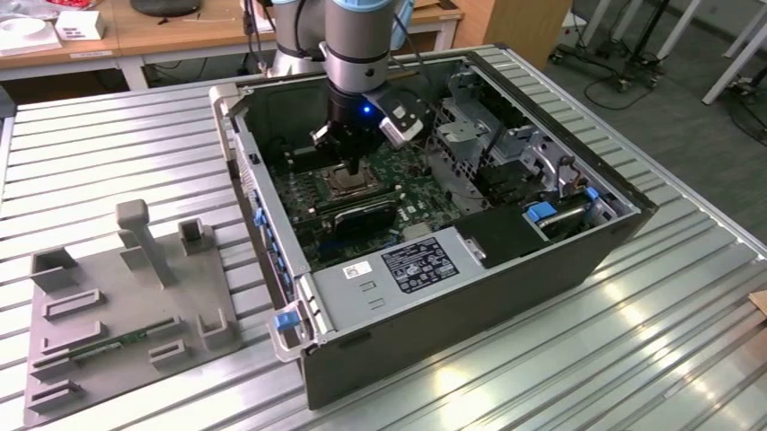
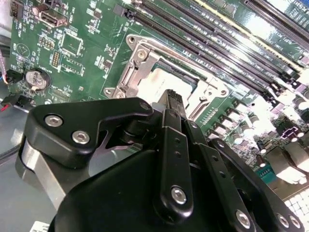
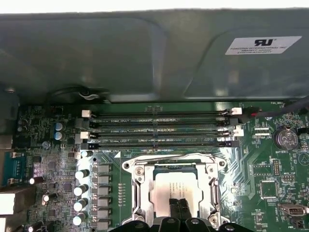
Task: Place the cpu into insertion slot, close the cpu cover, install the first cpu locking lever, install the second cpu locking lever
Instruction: 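Install the second cpu locking lever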
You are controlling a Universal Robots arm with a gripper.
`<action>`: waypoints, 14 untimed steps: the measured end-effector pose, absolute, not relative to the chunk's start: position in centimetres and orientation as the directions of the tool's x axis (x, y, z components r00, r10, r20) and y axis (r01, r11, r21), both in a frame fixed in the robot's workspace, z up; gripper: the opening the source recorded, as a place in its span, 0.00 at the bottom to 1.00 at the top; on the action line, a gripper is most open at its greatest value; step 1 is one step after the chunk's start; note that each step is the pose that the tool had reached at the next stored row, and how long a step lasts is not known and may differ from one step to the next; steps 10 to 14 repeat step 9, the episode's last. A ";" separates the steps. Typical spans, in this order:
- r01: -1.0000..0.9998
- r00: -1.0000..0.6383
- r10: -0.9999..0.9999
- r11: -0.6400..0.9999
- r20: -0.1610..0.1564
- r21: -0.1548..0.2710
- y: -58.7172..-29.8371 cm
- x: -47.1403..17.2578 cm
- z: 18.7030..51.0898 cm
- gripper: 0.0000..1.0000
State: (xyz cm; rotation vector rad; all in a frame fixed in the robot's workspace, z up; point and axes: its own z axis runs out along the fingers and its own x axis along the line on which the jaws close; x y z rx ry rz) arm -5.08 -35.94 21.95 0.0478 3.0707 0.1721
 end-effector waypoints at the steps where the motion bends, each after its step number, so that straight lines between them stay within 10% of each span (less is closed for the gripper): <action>1: 0.027 -0.997 0.035 0.993 -0.064 0.113 -35.9 -5.1 22.0 0.10; 14: 0.026 -0.997 0.034 0.993 -0.064 0.113 -35.9 -4.8 21.9 0.10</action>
